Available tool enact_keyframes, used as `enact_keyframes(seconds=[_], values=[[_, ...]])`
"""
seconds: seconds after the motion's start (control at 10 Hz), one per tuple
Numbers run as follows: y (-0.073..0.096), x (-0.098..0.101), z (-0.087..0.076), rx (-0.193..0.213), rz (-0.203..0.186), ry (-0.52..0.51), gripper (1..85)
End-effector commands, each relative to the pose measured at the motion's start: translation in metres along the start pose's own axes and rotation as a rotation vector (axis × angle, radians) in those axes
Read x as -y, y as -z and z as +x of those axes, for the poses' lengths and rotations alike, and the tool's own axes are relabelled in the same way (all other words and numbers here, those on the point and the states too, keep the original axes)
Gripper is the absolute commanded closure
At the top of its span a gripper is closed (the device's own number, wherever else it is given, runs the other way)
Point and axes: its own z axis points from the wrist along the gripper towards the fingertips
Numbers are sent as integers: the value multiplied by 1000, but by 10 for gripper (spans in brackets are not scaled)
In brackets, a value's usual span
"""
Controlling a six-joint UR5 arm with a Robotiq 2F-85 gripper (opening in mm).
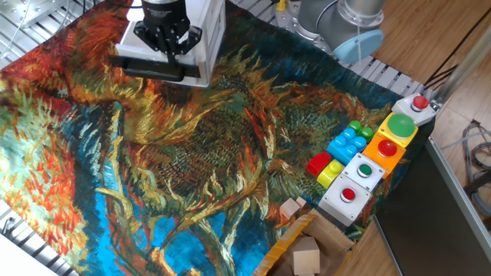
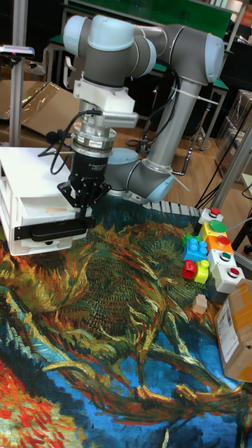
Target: Put things in the drawer
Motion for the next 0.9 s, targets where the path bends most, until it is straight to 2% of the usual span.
enact_keyframes(seconds=[0.0, 0.5, 0.8], values=[[4, -6, 16, 8, -14, 5, 843], [5, -3, 39, -3, -36, 25, 843], [7, -3, 46, -15, -44, 25, 843]])
